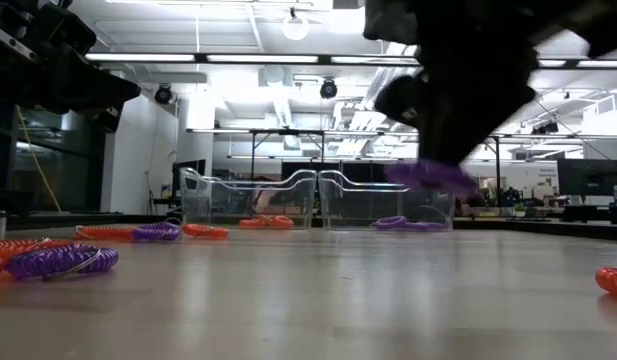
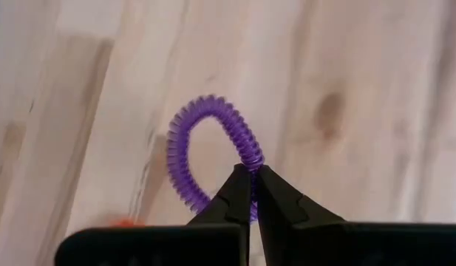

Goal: Sort spring keychains
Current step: Put the violet spring keychain into the right transparent bin

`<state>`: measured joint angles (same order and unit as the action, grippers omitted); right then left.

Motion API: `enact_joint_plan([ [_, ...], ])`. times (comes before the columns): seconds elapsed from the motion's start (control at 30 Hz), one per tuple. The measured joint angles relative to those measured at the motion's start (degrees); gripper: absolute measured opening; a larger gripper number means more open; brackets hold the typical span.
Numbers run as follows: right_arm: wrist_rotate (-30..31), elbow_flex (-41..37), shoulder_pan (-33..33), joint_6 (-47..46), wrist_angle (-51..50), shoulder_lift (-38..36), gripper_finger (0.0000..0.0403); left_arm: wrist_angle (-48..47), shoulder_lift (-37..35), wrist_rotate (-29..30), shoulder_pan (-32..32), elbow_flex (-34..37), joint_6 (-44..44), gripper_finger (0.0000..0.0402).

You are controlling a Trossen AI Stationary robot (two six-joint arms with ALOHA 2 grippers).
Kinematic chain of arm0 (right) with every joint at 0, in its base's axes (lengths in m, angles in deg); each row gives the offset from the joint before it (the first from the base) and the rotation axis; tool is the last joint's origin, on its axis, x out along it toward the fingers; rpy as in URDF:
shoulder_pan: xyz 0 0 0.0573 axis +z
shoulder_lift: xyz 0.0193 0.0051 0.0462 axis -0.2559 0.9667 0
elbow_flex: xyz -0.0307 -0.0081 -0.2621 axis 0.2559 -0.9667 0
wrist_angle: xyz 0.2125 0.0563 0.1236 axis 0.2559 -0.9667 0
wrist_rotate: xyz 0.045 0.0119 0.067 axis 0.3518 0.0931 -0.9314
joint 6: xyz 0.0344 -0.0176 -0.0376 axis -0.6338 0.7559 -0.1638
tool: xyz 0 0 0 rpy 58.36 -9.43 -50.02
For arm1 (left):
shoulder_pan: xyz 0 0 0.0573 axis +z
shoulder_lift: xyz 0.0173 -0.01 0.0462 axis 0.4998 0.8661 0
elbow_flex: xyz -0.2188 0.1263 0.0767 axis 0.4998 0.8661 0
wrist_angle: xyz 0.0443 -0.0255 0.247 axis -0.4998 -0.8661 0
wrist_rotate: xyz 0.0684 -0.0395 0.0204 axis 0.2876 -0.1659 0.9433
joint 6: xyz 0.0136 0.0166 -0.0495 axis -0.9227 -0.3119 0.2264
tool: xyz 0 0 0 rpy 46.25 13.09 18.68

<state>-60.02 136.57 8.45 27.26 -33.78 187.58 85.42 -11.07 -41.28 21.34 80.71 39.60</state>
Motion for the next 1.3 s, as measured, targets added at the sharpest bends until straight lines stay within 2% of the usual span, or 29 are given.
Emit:
enact_joint_plan([
  [0.47, 6.87, 0.1, -11.87, -8.89, -3.39, -9.84, 0.0, 0.0, -0.02, -0.15, 0.0, 0.0, 0.0, 0.0],
  [0.9, 10.14, 0.15, -29.73, -11.48, -4.16, -16.77, 0.0, 0.0, 0.0, -0.15, 0.0, 0.0, 0.0, 0.0],
  [1.3, 10.87, 0.15, -45.11, -14.11, -4.47, -17.56, 0.0, 0.0, 0.0, -0.13, 0.0, 0.0, 0.0, 0.0],
])
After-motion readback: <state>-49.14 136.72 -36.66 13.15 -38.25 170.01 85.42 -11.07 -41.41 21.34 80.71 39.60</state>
